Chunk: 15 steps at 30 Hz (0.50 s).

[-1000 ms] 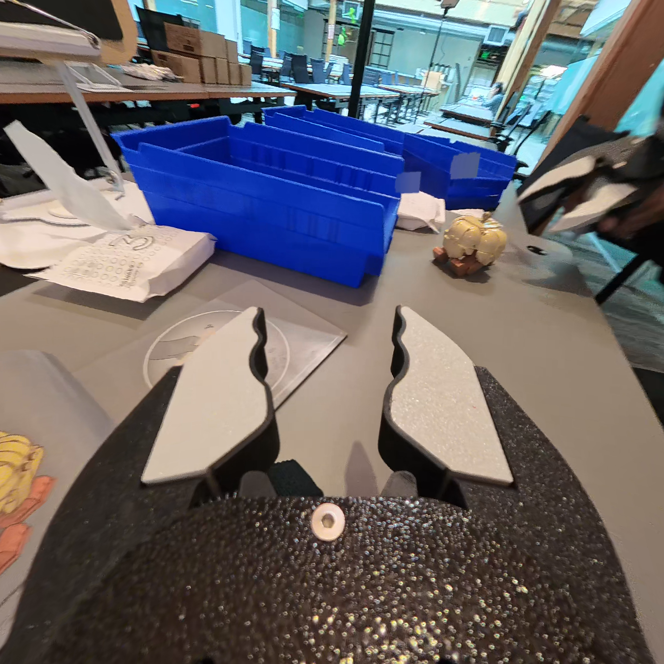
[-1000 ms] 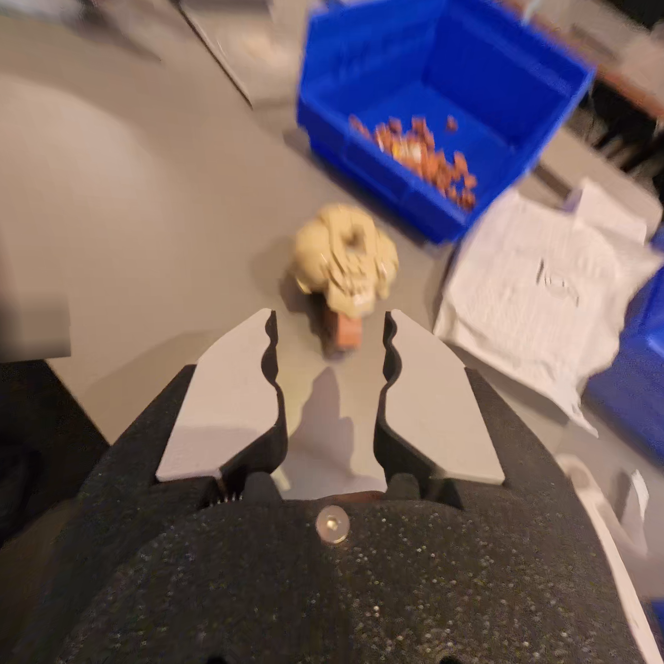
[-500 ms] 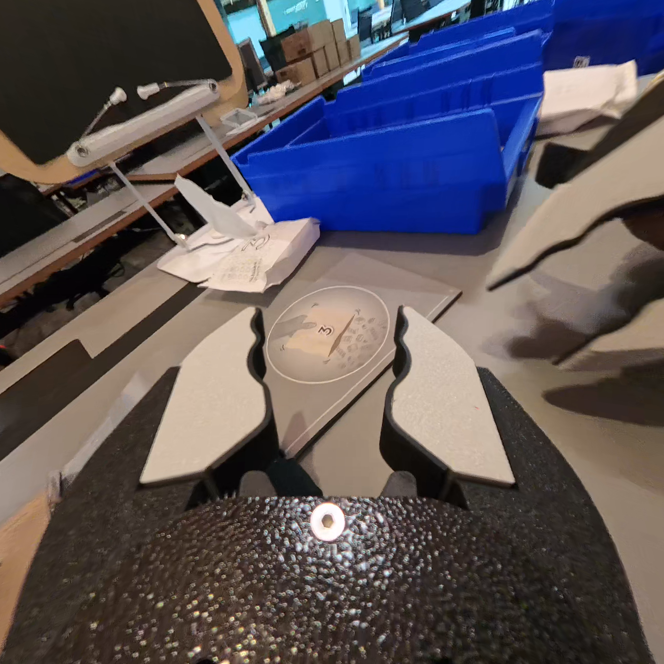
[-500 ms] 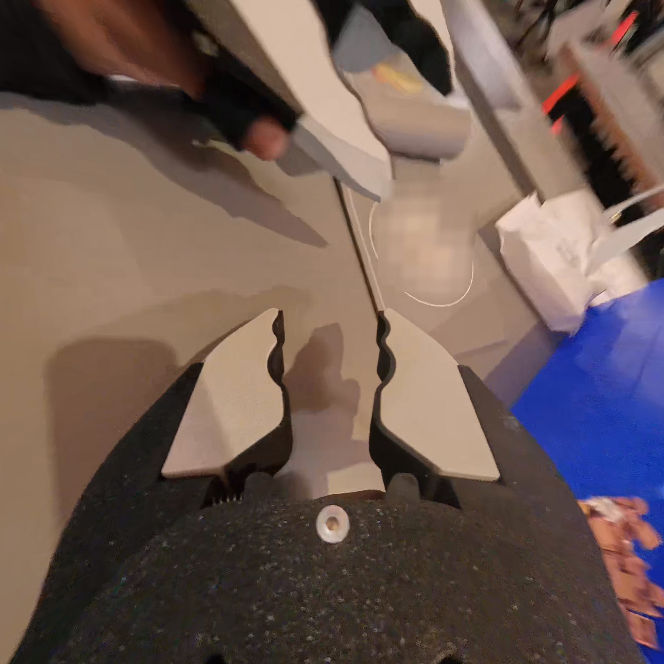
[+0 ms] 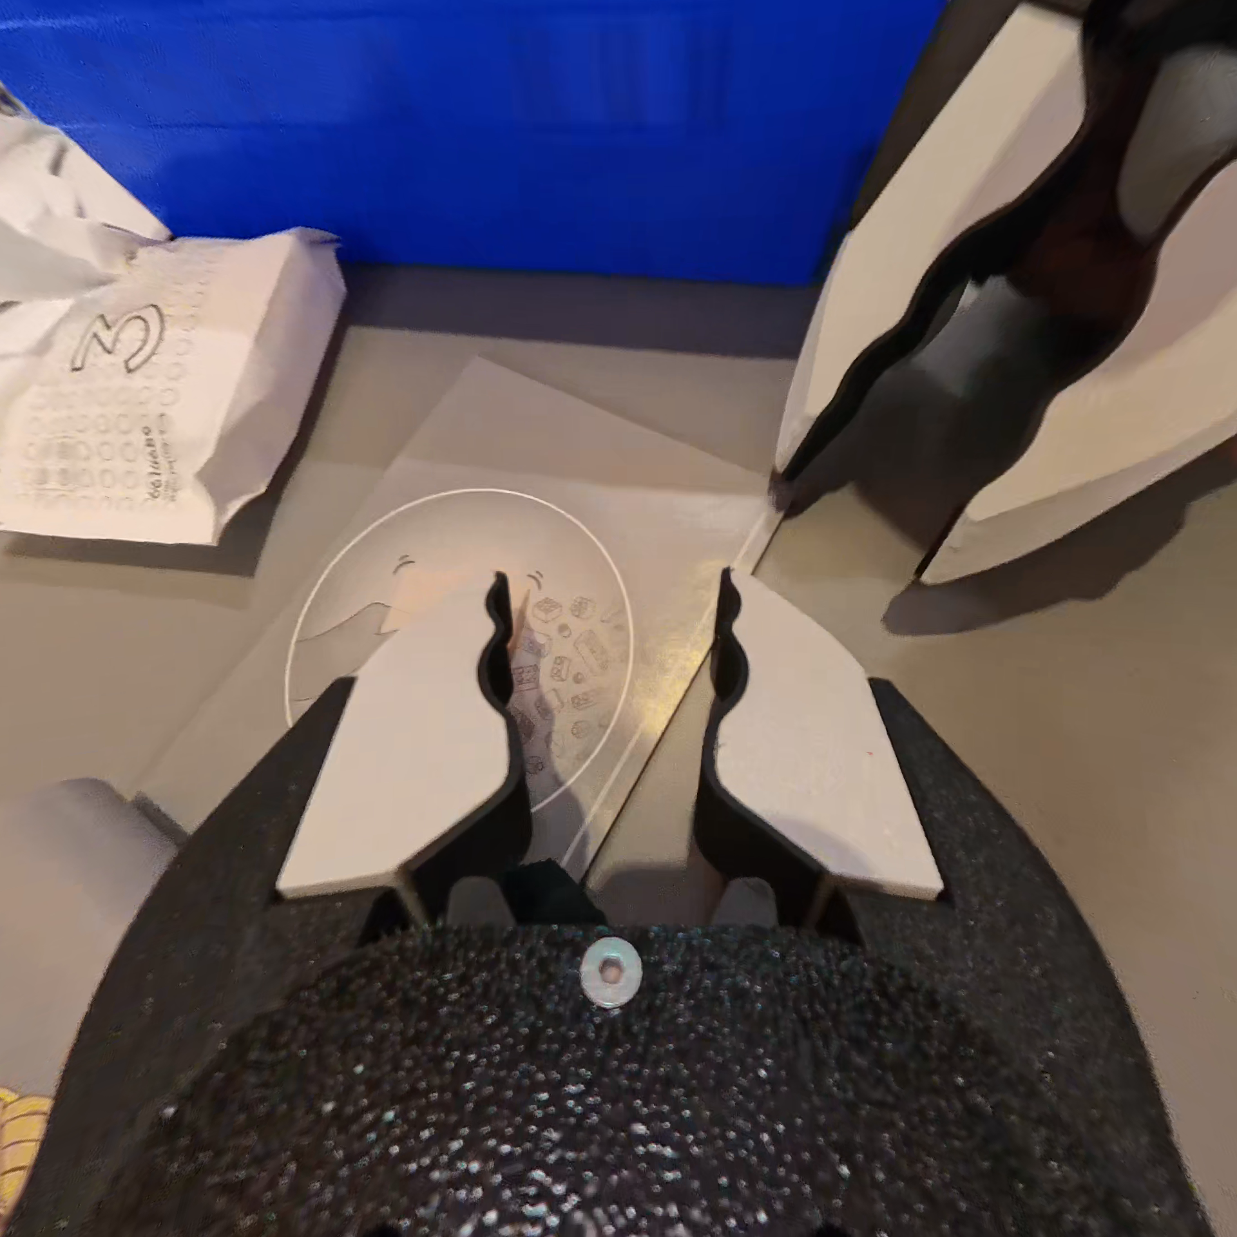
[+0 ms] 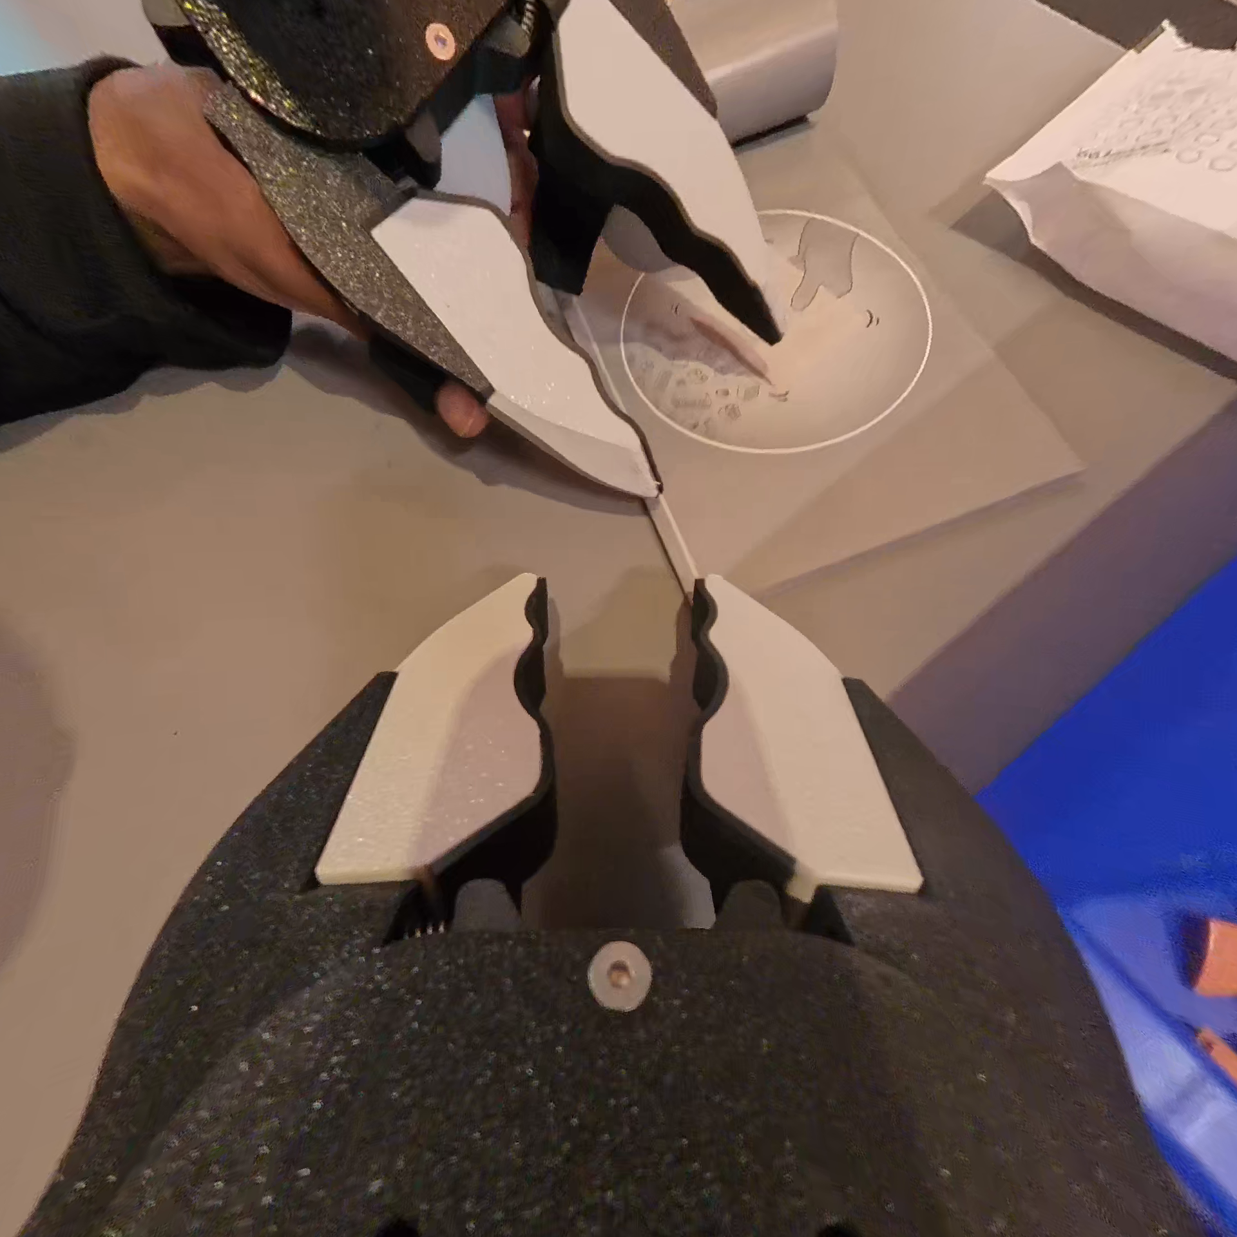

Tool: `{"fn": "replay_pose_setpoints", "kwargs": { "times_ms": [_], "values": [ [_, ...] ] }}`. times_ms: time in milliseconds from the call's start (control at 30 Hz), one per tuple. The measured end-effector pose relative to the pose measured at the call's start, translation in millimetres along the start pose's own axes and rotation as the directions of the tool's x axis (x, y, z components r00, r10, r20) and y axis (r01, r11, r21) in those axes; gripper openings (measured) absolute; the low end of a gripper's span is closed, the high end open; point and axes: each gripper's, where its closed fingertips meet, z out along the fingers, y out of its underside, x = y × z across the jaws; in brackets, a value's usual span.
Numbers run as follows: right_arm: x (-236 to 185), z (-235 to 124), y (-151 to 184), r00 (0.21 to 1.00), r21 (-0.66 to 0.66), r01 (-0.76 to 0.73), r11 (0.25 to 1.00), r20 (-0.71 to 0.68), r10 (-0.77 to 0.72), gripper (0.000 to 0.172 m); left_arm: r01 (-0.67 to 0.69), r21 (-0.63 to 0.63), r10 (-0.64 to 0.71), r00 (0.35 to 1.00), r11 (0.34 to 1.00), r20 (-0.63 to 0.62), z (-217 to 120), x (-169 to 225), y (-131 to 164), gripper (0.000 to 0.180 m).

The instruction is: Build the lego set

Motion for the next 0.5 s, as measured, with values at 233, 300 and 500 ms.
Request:
{"fn": "replay_pose_setpoints", "kwargs": {
  "times_ms": [233, 300, 500],
  "values": [
    [-6, -7, 11, 1.000, -0.022, -0.005, 1.000, 0.024, 0.006, 0.041, -0.087, -0.051, 0.083, 0.994, 0.995, -0.077, 8, 16, 3, 0.059],
    [-7, -6, 12, 0.999, -0.032, -0.007, 0.999, 0.041, 0.008, 0.040, -0.088, -0.057, 0.082, 0.992, 0.995, -0.098, 10, 17, 3, 0.058],
    [-12, -3, 16, 0.998, -0.060, 0.023, 0.998, 0.063, -0.019, 0.040, -0.059, -0.037, 0.055, 0.995, 0.998, -0.088, 7, 14, 2, 0.058]
  ]
}}
